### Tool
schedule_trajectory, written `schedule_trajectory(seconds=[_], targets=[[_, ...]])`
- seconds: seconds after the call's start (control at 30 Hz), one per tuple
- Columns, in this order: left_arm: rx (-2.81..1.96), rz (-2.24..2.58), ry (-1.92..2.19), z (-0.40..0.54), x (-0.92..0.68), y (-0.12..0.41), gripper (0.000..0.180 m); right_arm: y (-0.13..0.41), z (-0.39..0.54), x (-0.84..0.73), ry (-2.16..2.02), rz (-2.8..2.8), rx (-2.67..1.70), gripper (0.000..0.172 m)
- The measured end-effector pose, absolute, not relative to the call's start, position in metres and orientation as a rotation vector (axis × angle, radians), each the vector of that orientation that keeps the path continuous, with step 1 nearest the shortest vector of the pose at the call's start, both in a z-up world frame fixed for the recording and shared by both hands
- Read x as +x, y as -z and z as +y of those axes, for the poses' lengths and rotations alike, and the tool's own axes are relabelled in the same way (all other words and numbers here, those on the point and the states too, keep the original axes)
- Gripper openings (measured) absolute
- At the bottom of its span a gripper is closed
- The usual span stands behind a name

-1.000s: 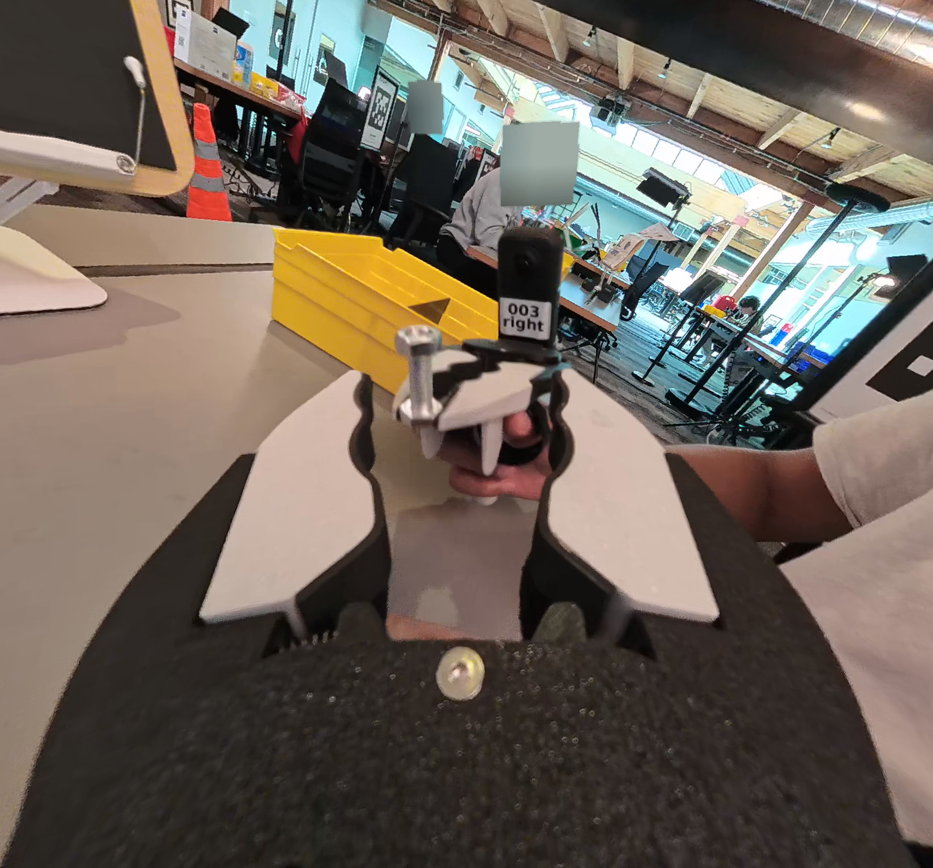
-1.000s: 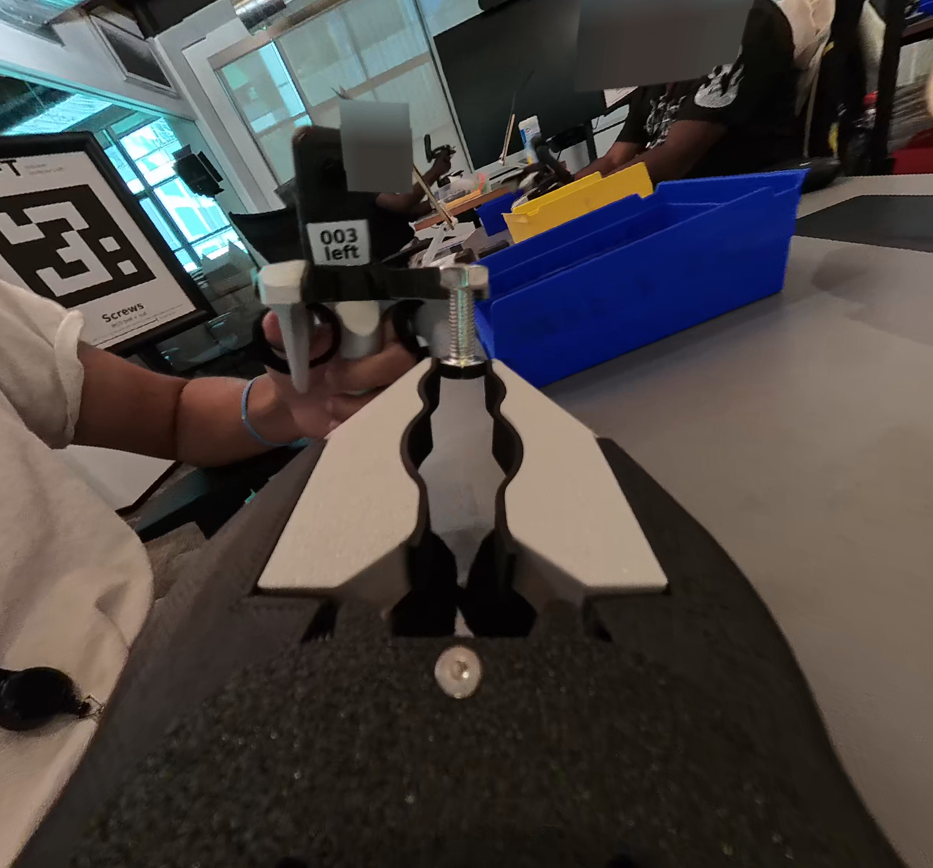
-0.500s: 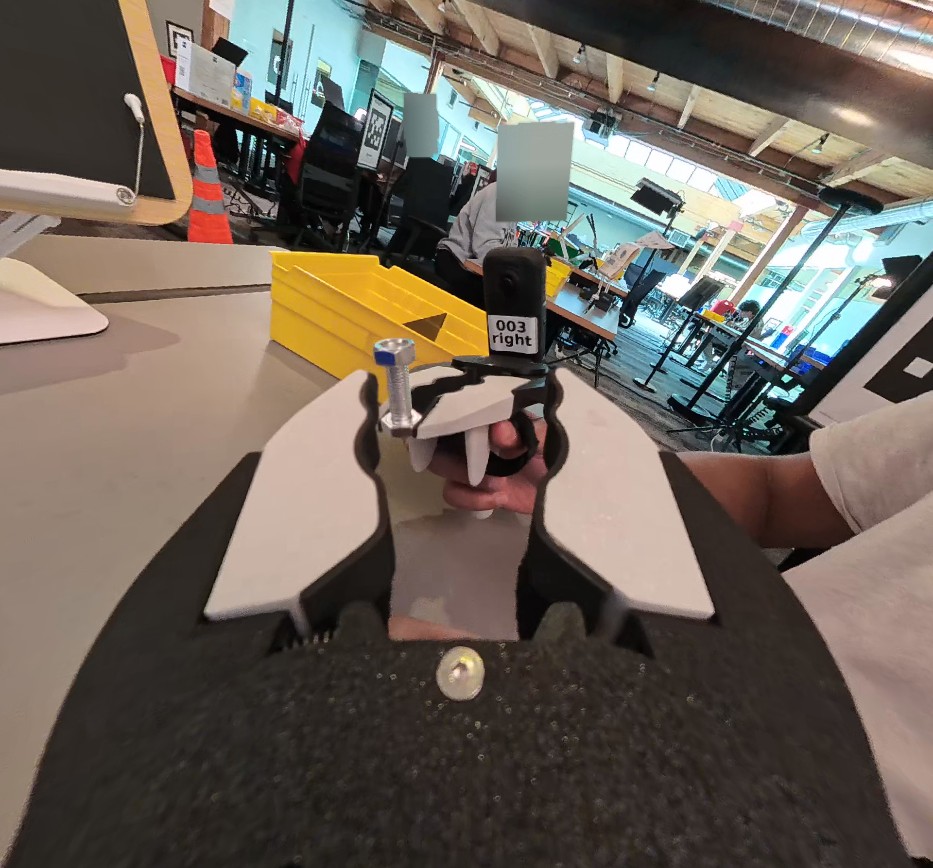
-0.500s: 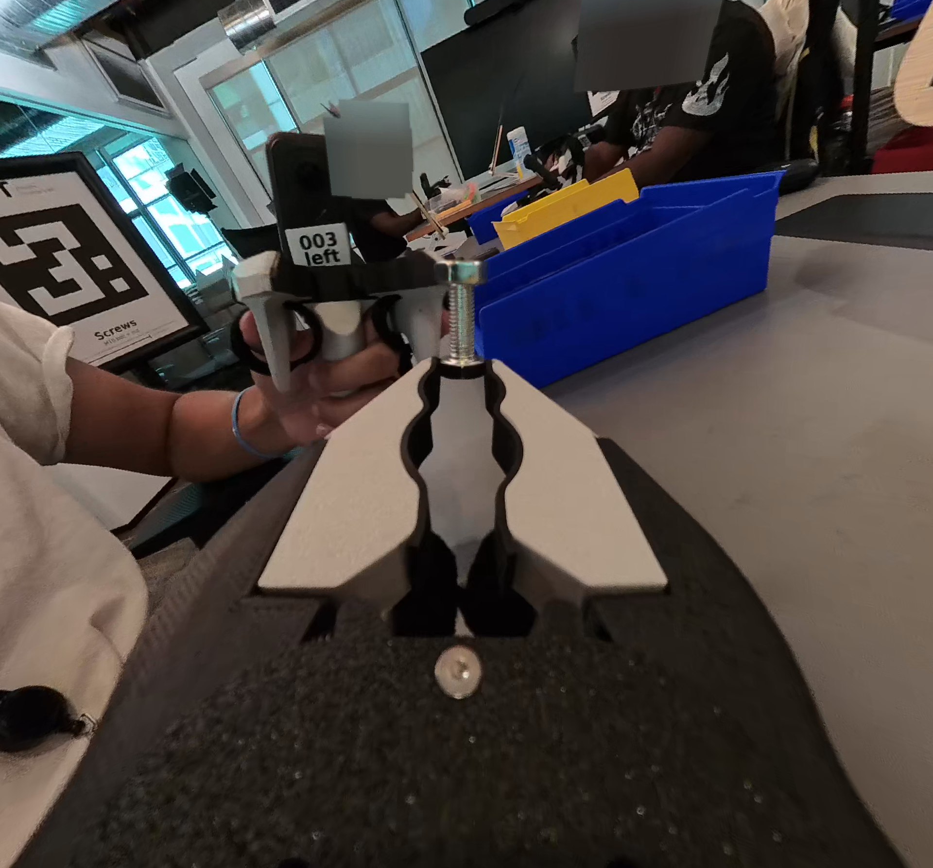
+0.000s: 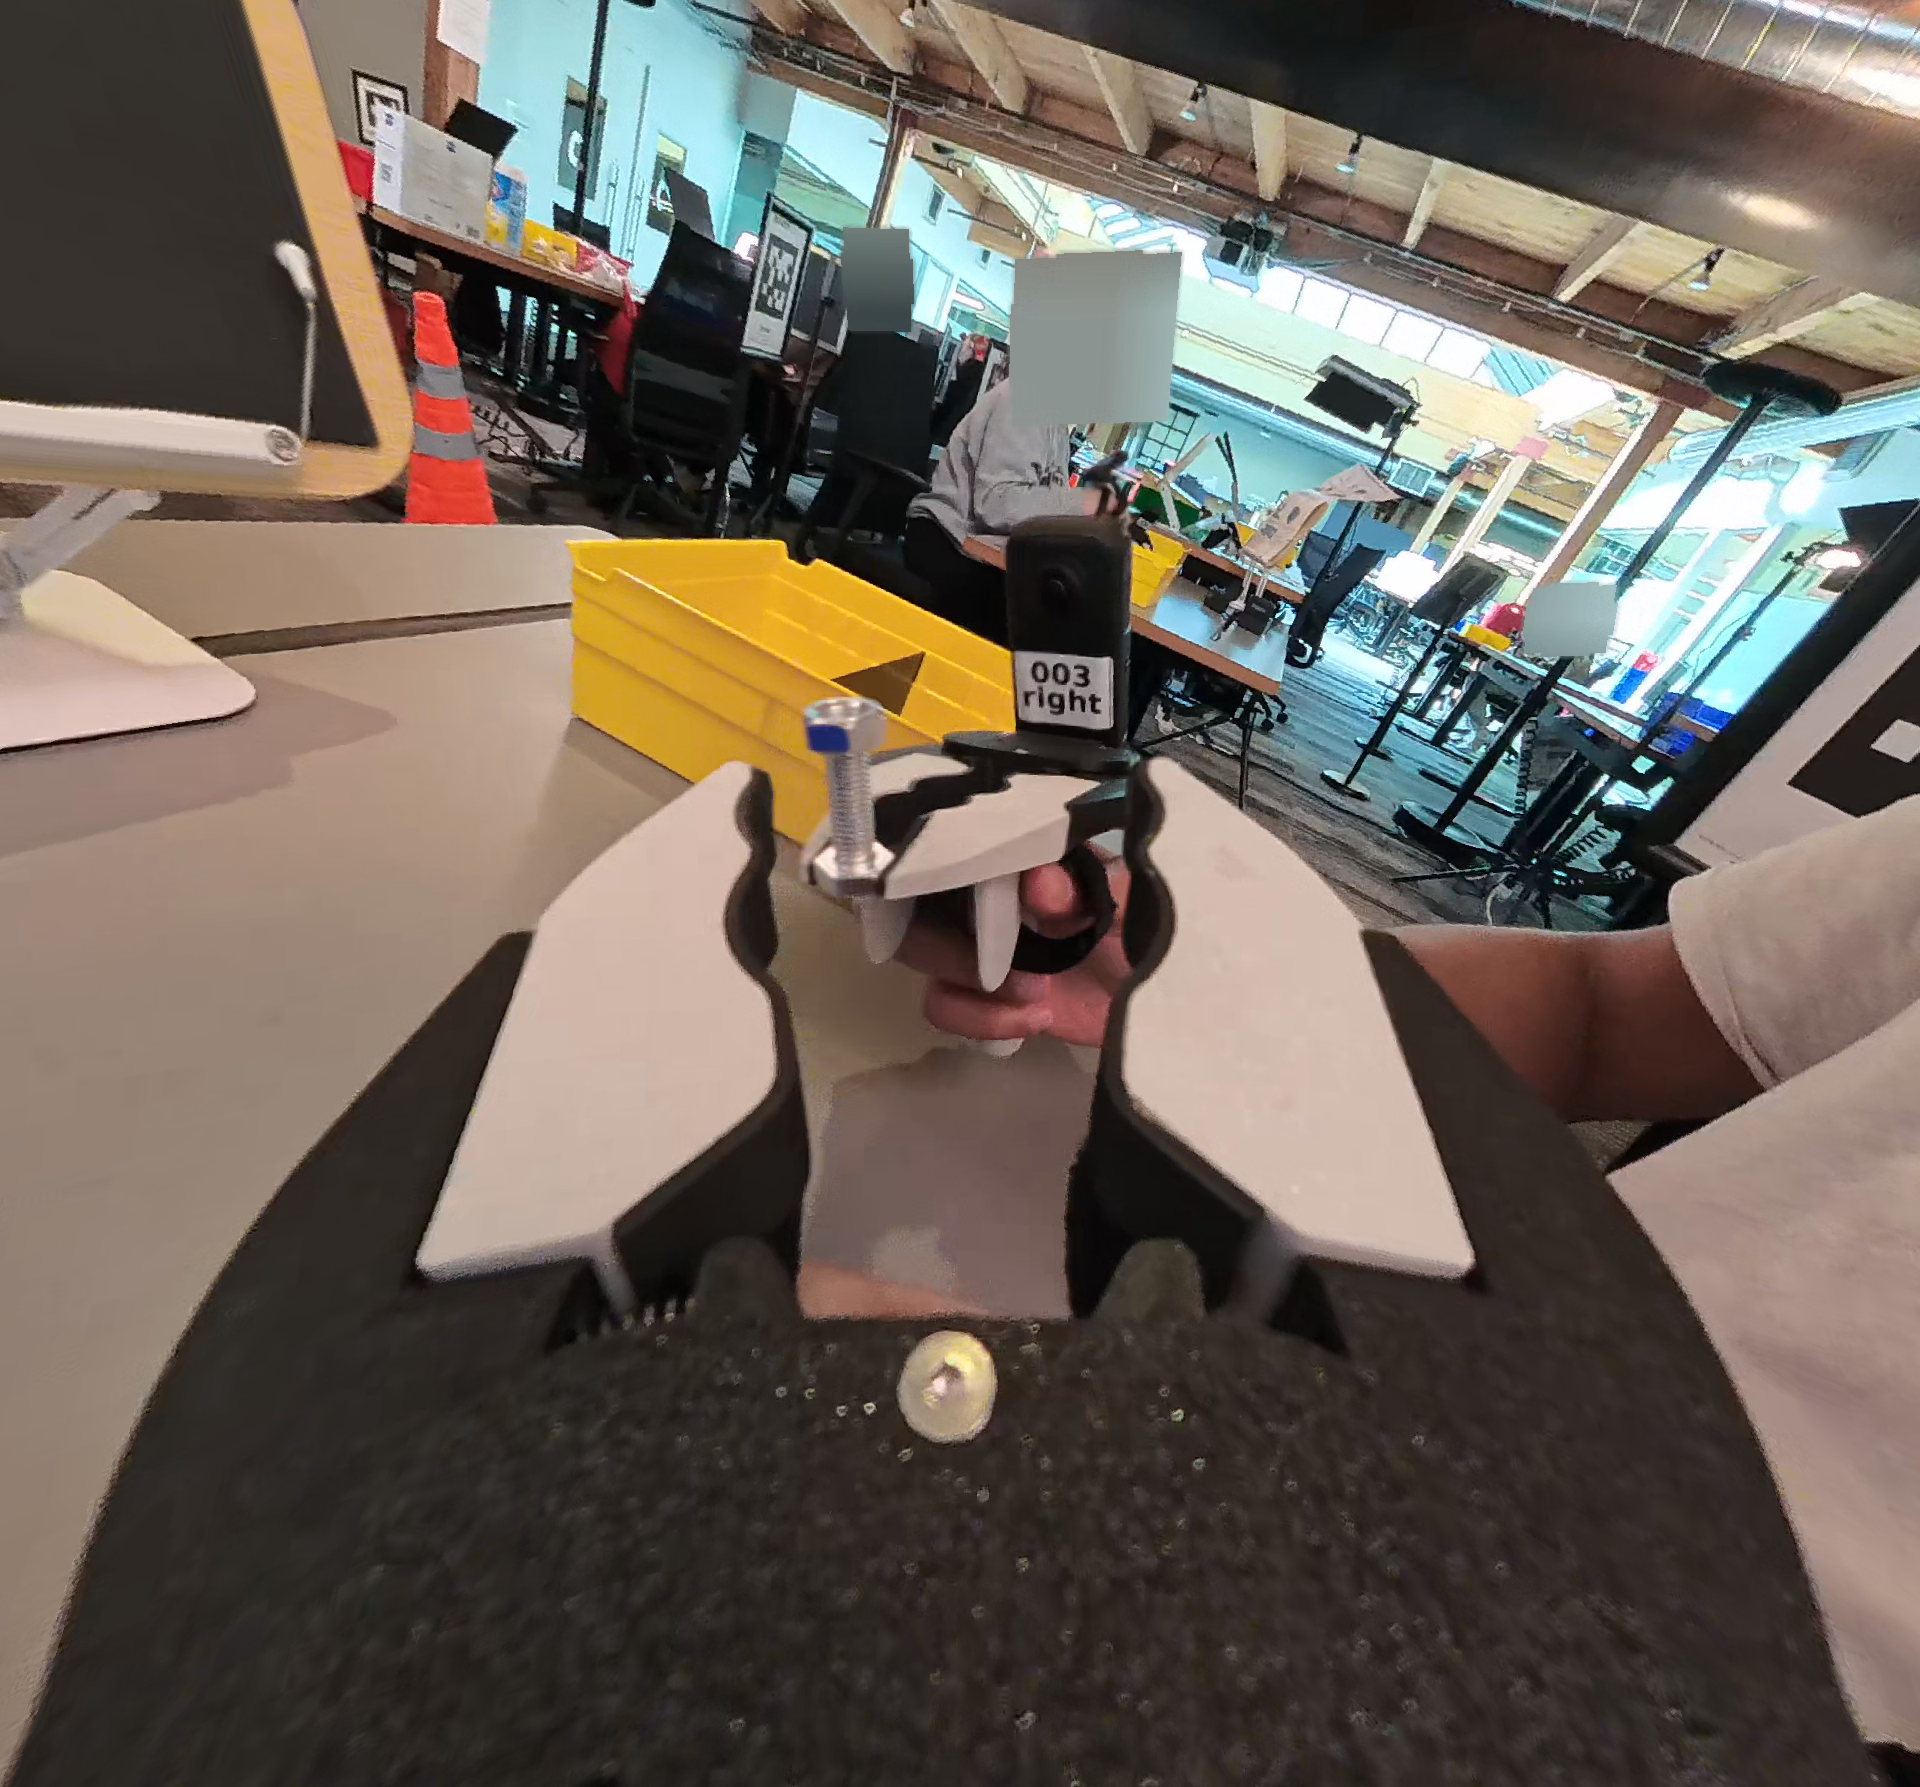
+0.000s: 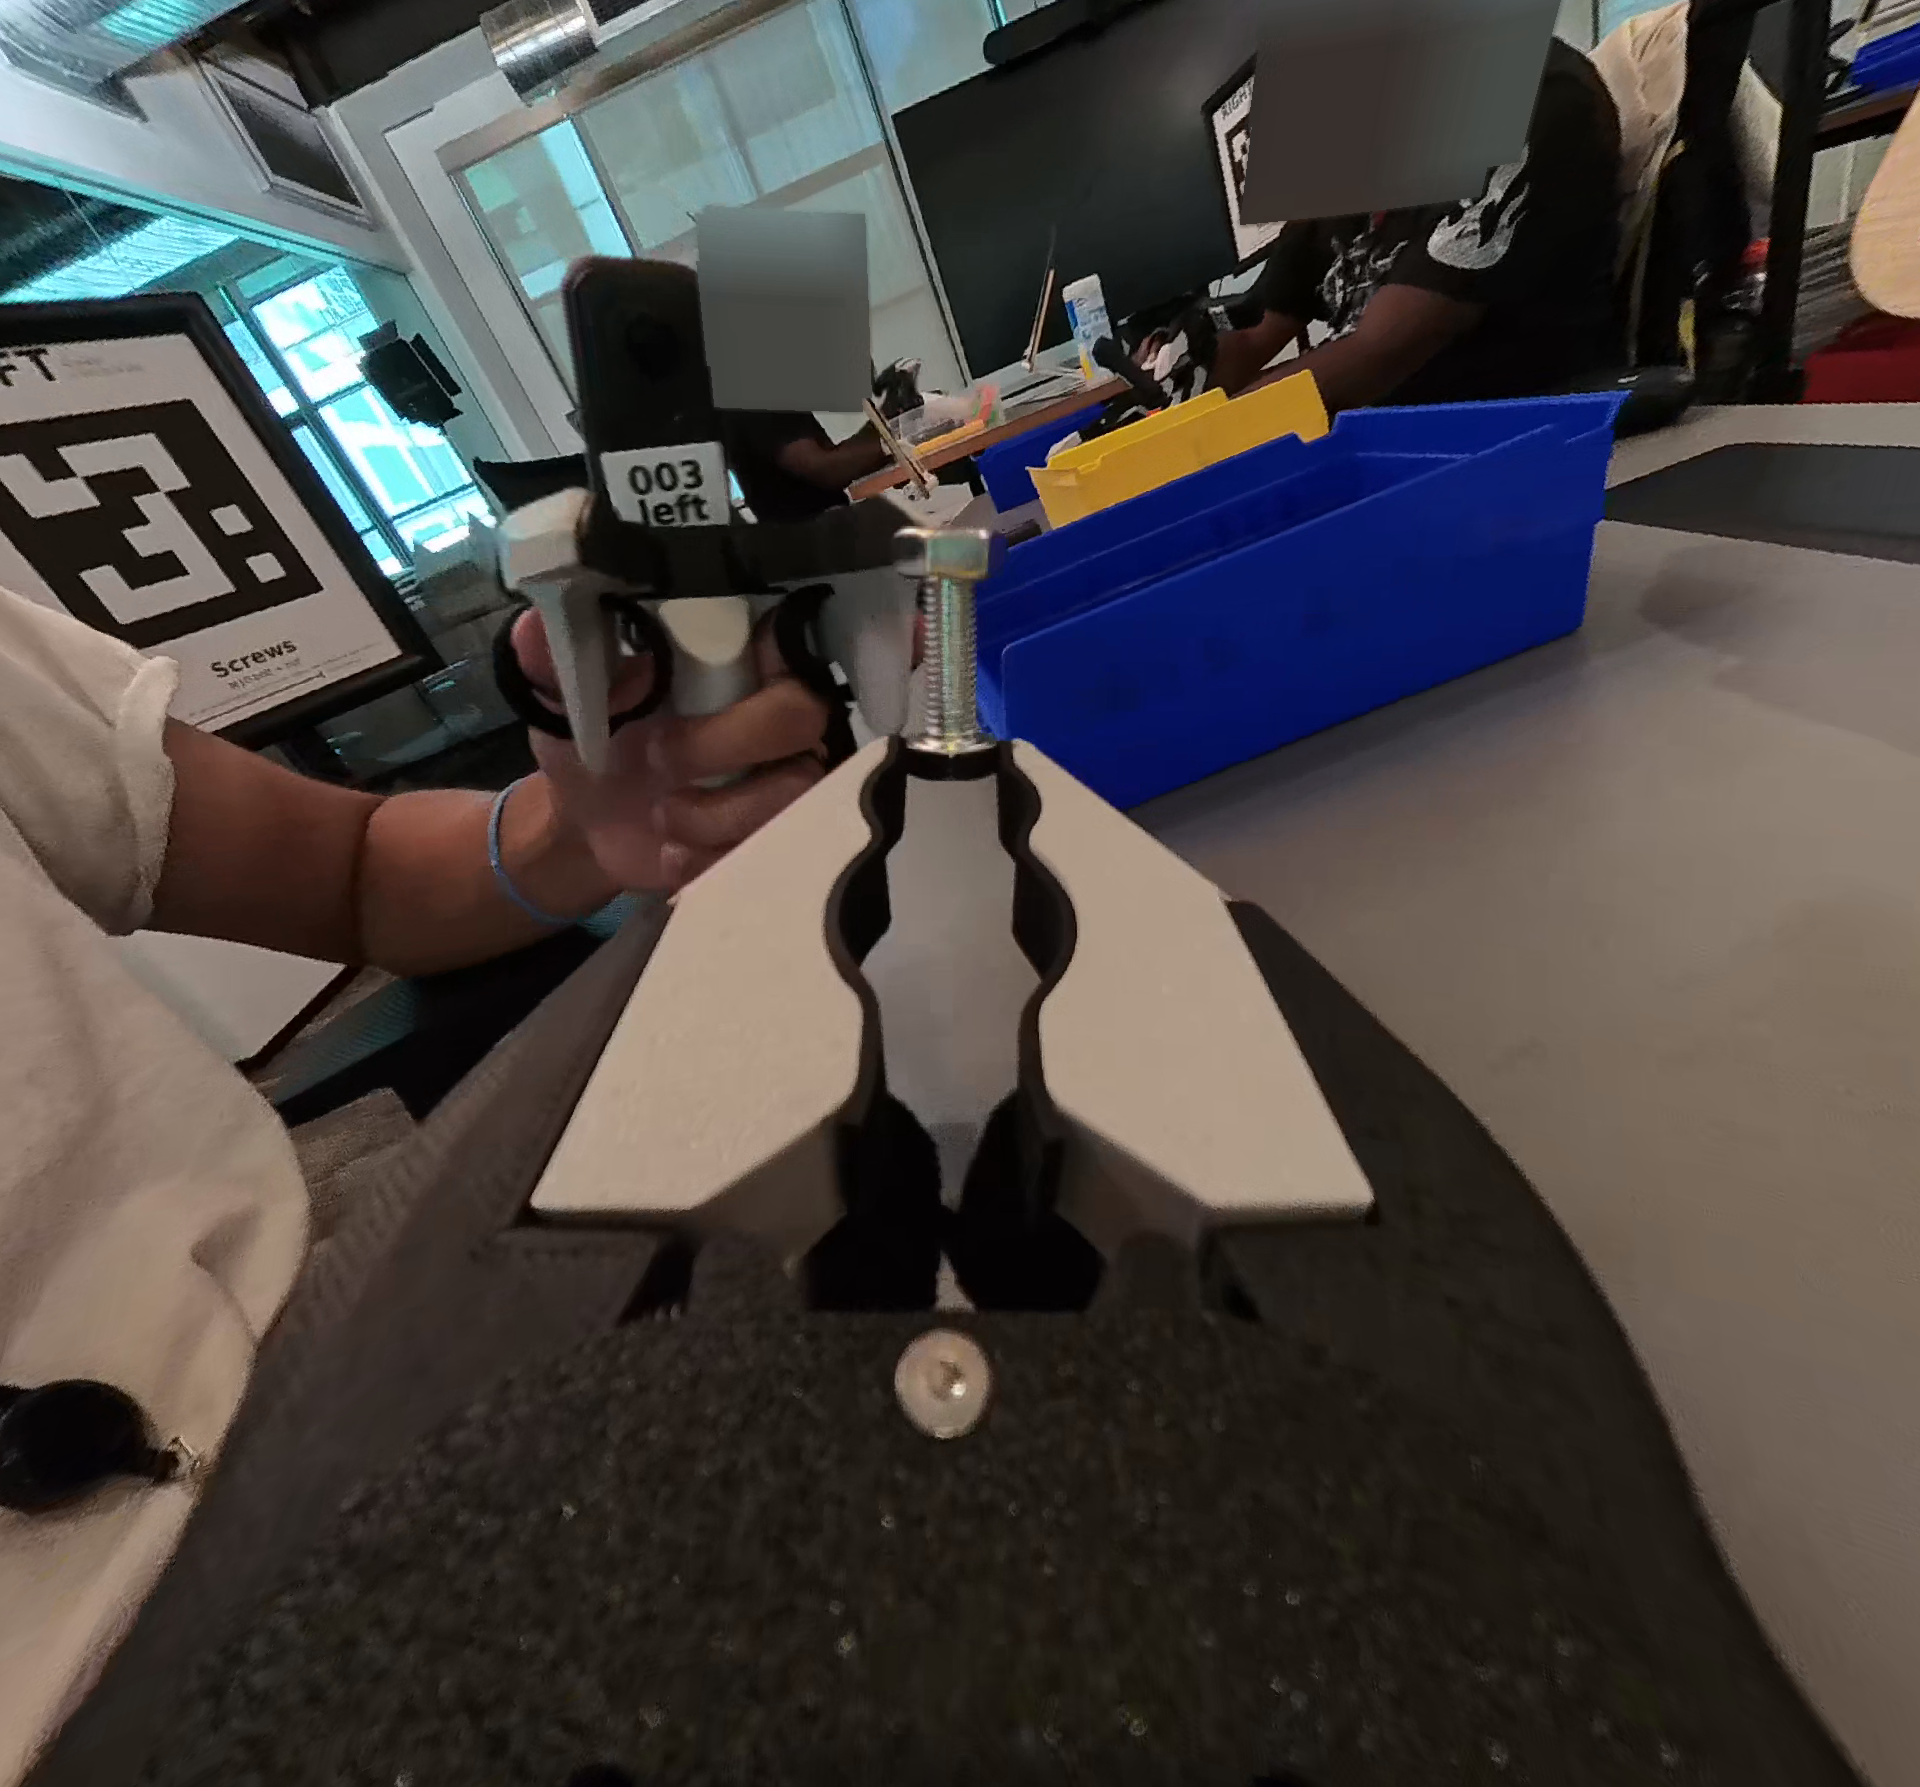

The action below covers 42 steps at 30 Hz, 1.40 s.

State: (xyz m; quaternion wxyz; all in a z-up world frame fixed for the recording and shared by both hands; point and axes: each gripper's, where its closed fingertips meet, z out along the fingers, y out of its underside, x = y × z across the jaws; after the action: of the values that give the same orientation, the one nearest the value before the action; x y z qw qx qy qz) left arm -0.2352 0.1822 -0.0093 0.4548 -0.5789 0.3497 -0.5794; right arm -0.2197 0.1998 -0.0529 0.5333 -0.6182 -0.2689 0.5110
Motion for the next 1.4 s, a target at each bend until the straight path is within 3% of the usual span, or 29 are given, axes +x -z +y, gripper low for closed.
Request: schedule_trajectory(seconds=[0.9, 1.27, 1.33, 1.4], targets=[[-1.318, 1.014, 1.561, 0.169, -0.233, 0.002, 0.051, 0.031, 0.165, -0.238, -1.535, -0.719, -1.317, 0.017], [-1.29, 1.001, 1.578, 0.171, -0.236, 0.001, 0.035, 0.038, 0.16, -0.249, -1.557, -0.757, -1.345, 0.017], [-1.29, 1.015, 1.583, 0.17, -0.235, 0.003, 0.021, 0.039, 0.16, -0.25, -1.549, -0.76, -1.352, 0.017], [-1.291, 1.029, 1.571, 0.169, -0.234, 0.004, 0.017, 0.04, 0.16, -0.25, -1.541, -0.763, -1.358, 0.017]])
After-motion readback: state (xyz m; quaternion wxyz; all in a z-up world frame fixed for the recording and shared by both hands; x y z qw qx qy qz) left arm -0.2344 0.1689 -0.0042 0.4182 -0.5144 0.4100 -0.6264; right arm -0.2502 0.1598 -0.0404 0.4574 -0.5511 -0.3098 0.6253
